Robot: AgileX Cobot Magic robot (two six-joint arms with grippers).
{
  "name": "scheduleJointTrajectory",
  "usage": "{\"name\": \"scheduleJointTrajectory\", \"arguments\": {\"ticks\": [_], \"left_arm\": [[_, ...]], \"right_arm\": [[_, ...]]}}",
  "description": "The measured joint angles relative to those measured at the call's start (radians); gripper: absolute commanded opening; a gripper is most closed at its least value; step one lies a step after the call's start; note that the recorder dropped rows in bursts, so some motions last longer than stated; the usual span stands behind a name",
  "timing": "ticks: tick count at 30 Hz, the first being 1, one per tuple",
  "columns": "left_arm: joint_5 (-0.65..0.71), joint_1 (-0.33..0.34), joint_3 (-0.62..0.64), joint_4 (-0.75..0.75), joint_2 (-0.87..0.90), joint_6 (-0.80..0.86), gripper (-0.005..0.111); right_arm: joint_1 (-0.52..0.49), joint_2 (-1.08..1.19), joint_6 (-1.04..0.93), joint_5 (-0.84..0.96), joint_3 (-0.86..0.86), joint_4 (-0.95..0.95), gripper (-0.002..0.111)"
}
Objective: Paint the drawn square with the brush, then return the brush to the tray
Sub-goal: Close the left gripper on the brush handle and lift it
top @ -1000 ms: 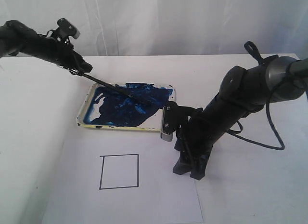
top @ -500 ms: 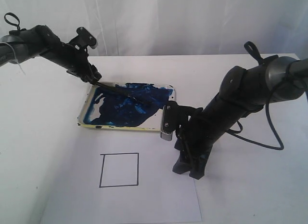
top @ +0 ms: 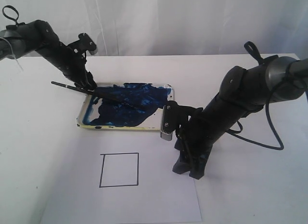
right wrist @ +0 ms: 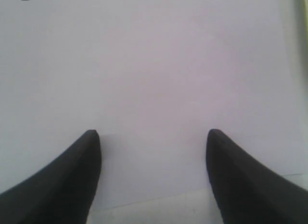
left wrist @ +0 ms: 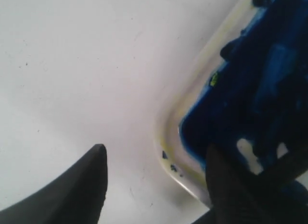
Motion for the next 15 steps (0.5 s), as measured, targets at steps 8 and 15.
{"name": "scheduleJointTrajectory", "arguments": {"ticks": [8, 15], "left_arm": [[0.067, 0.000, 0.000, 0.042, -0.076, -0.002, 0.063], [0.287, -0.002, 0.000, 0.148, -0.113, 0.129, 0.063]], "right_arm": [[0.000, 0.000, 0.009, 0.000, 0.000, 0.000, 0.060], [0.000, 0.000, 0.013, 0.000, 0.000, 0.000, 0.060]]}}
